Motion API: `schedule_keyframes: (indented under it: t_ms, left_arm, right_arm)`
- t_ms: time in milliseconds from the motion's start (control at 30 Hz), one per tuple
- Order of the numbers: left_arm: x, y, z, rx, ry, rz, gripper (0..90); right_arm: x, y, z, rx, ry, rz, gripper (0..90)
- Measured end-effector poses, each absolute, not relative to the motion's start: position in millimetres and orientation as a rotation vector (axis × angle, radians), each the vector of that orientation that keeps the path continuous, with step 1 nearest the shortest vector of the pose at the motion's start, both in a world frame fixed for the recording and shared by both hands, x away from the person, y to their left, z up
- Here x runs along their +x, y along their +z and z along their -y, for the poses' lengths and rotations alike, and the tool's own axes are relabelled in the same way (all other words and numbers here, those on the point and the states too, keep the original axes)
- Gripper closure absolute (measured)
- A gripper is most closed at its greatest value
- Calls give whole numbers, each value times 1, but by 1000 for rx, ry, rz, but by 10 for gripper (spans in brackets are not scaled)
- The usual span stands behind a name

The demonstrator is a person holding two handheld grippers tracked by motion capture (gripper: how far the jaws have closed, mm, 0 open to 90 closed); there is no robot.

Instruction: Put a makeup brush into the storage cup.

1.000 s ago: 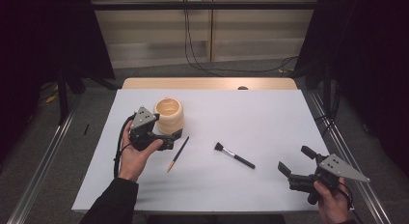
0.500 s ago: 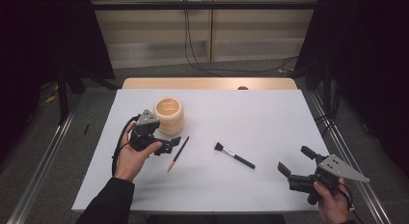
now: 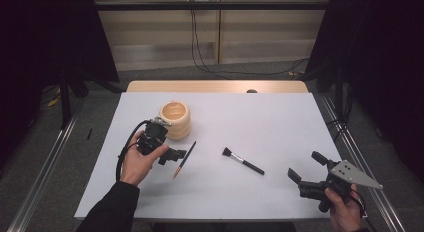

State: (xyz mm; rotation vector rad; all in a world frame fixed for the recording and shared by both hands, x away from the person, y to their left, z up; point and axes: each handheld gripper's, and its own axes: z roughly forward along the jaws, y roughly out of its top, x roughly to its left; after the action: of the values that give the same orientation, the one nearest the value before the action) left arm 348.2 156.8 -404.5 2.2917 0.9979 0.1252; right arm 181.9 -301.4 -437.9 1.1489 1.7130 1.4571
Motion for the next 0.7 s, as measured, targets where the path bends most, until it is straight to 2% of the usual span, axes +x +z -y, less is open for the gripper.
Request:
schedule_keyframes:
  t_ms: [267,567,633,700]
  left_arm:
    - [354,-418,-148,2460,77,-1032,88]
    - [355,-425,-137,2520,73,-1089,88]
    - [354,-425,-136,2529,33,-1076,192]
    - [354,-427,-134,2540,55,-1086,250]
  right_arm:
    - [182,-438,301,1146,1455,-1720,0]
    - [182,-438,301,1146,1456,-1725,0]
    - [182,-438,301,1141,1452,-1726,0]
    - [183,-438,301,1138,1451,-1723,0]
